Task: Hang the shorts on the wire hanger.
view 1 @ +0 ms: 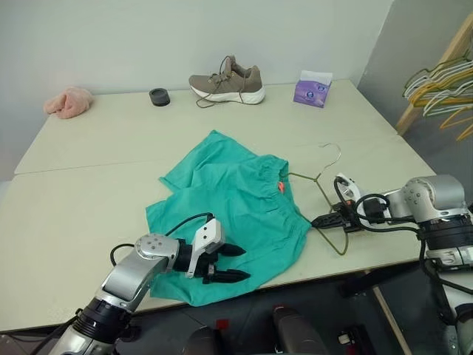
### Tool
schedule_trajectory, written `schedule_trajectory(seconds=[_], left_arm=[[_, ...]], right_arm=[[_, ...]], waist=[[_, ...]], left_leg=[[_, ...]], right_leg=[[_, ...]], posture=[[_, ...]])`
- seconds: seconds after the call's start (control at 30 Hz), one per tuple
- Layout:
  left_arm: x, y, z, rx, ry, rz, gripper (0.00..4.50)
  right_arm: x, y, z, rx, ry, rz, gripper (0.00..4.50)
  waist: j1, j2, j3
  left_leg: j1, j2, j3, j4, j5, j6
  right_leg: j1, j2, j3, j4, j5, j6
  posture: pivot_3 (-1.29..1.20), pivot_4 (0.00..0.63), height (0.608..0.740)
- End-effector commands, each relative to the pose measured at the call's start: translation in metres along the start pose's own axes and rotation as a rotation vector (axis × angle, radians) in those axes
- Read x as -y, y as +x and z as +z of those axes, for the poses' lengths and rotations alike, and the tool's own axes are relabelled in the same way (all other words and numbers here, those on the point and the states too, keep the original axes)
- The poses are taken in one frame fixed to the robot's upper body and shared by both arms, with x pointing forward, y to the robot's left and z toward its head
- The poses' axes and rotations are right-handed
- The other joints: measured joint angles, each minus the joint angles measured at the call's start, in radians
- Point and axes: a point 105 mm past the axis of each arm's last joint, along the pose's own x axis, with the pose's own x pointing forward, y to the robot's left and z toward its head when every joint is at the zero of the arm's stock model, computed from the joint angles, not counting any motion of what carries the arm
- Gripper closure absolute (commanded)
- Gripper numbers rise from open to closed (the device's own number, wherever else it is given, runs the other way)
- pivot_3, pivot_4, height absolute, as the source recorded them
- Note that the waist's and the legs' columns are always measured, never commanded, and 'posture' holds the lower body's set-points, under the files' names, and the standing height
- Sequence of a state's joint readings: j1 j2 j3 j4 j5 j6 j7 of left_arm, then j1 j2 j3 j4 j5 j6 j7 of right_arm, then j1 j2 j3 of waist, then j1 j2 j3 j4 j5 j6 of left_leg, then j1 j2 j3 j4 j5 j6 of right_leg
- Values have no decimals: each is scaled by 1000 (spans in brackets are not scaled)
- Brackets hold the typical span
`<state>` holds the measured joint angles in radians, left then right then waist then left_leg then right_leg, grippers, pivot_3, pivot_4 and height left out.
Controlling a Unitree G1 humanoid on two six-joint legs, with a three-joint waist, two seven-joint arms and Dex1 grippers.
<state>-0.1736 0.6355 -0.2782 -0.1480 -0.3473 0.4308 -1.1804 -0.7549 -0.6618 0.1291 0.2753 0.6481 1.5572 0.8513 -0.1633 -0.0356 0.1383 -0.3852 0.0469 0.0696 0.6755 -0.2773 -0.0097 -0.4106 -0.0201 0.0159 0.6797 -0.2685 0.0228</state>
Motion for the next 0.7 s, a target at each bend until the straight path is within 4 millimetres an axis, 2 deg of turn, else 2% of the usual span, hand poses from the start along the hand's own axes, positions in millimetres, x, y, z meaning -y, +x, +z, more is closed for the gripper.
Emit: schedule_trajectory(seconds=[0.03,0.2,0.3,0.47,0.6,0.7], left_arm=[[6,1,1,-2,5,-24,1450],[6,0,1,0,3,-20,1450],[6,1,1,4,2,-14,1450],[3,1,2,11,6,1,1450],[-3,0,7,28,13,29,1450],[-9,-3,13,49,15,51,1450]], right_arm=[[-11,8,17,42,6,44,4500],[-12,12,62,241,63,50,4500],[-17,8,78,325,73,86,4500],[-27,9,73,307,49,157,4500],[-31,23,61,269,-15,149,4500],[-32,28,73,361,-105,119,4500]], waist=[[0,0,0],[2,1,0],[6,1,1],[21,1,0],[22,1,0],[21,1,0]], left_leg=[[0,0,0,0,0,0],[0,0,0,0,0,0],[-1,0,0,0,0,0],[-2,0,0,0,0,0],[-2,0,0,0,0,0],[-2,0,0,0,0,0]], right_leg=[[0,0,0,0,0,0],[0,0,0,1,1,-1],[0,0,0,0,2,-4],[-1,0,-1,-1,2,-4],[-1,-1,-1,-1,2,-4],[-1,0,-1,0,2,-4]], posture=[[-146,111,740],[-139,111,740],[-138,109,740],[-142,103,740],[-145,101,740],[-148,96,740]])
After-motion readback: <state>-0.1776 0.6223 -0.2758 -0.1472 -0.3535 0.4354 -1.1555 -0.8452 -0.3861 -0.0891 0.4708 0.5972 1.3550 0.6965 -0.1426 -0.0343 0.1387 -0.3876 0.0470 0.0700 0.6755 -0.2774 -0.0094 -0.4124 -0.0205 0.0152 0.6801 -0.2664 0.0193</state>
